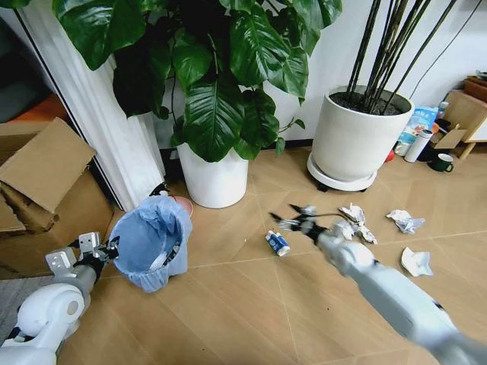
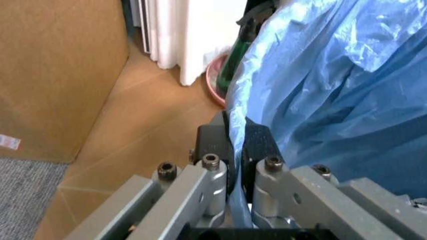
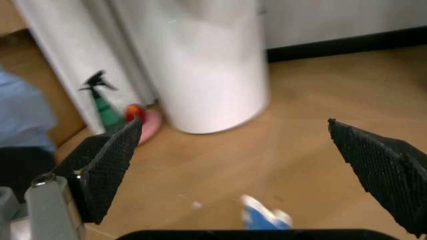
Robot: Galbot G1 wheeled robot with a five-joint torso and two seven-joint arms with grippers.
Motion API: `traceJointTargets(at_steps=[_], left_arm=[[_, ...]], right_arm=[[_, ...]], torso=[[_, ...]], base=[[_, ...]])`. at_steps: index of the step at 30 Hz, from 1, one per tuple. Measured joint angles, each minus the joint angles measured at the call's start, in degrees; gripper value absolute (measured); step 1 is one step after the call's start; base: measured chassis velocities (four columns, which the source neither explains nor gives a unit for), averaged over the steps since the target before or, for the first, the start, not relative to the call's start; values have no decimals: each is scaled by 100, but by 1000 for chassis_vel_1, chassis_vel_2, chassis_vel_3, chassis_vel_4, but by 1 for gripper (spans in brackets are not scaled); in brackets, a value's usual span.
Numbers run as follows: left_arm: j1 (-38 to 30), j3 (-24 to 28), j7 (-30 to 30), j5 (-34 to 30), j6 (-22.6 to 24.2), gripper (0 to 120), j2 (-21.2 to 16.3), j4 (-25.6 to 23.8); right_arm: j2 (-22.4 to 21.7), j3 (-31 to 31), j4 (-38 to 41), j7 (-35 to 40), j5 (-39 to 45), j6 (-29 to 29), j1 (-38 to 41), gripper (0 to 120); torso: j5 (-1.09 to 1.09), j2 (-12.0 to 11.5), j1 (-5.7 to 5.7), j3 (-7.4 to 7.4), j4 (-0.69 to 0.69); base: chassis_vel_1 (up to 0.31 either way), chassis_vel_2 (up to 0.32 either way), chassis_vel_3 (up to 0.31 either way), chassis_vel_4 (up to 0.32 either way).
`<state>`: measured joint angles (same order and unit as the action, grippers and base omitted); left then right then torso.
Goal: Pick up the trash bin and place the garbage on the floor into it.
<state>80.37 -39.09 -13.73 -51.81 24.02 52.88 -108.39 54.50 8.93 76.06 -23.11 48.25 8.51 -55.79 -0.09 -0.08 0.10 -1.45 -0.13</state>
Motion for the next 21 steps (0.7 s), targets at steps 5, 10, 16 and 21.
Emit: traceJointTargets(at_steps=[5, 10, 16, 21], left_arm=[[36, -37, 28, 1, -27, 0, 67, -15], [6, -11, 55, -2, -37, 0, 107, 14], [13, 33, 84, -1, -52, 0, 141, 63], [21, 51, 86, 7, -53, 0, 181, 53]], right_arm=[[153, 1399, 405, -117, -242, -22, -1179, 100], [438, 2318, 524, -322, -396, -26, -1890, 100], [698, 2801, 526, -587, -530, -26, -2221, 100], [727, 2860, 495, -646, -595, -20, -2252, 100]], torso=[[-4, 0, -1, 1, 1], [-14, 0, 0, 1, -2], [-11, 0, 0, 0, 2], [-11, 0, 0, 0, 1]], base=[[0, 0, 0, 0], [0, 0, 0, 0], [0, 0, 0, 0], [-11, -2, 10, -1]])
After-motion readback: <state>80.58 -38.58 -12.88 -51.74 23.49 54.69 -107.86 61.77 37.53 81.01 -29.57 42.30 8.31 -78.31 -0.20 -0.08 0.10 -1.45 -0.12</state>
